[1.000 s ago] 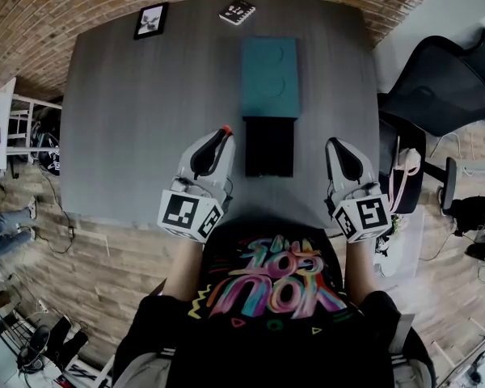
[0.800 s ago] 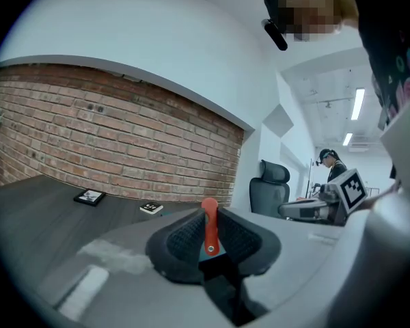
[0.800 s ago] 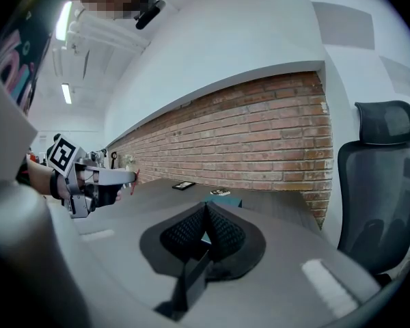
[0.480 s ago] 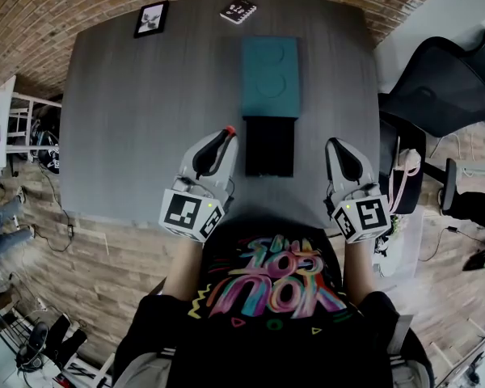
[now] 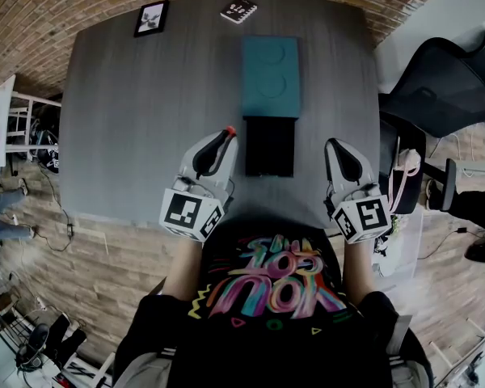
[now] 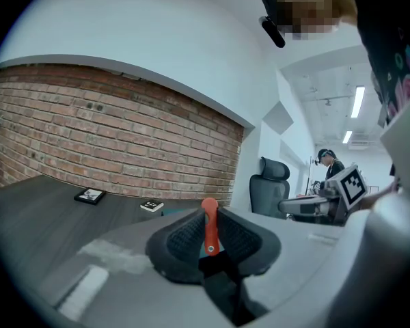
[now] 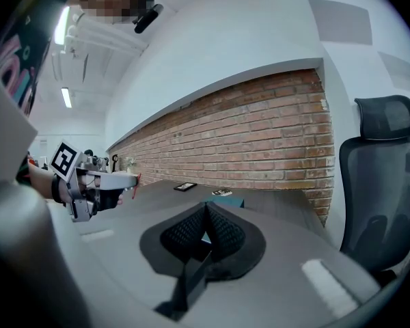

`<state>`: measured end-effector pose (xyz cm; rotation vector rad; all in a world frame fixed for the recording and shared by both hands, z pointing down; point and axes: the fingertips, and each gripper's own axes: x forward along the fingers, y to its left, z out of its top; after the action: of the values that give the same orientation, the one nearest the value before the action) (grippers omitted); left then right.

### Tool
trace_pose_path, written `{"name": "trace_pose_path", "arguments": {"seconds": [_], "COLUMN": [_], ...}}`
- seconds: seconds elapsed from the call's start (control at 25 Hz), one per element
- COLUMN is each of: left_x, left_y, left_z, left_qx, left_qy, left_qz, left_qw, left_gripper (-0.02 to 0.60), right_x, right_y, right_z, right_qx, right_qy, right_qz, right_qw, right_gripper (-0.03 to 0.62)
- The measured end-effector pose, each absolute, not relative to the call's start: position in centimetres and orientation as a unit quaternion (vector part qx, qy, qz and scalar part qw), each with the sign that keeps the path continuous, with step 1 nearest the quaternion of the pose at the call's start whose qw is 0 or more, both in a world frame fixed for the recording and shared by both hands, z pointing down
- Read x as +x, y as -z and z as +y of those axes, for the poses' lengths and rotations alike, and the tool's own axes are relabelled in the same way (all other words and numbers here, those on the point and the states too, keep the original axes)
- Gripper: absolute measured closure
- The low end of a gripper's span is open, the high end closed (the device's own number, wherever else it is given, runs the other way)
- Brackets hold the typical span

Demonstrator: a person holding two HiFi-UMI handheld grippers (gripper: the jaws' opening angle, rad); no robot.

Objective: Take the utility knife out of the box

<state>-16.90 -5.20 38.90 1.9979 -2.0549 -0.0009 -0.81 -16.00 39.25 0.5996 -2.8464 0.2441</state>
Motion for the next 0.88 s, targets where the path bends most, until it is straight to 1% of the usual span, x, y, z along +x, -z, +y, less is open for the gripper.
{"name": "trace_pose_path", "arguments": {"seconds": [0.88], "left_x": [-16.89], "left_y": [-38.32], "left_z": [-5.23], "left_qx": [0.698], "left_qy": [-0.012], "left_qz": [-0.705], "left_qw": [0.122], "left_gripper": [0.525], "right_x": [-1.56], "right_y": [-38.88], "right_z": [-15.58], "right_qx": [0.193], "right_qy": [-0.075], "right_qz": [-0.972], "right_qw": [0.11], "right_gripper": [0.596]}}
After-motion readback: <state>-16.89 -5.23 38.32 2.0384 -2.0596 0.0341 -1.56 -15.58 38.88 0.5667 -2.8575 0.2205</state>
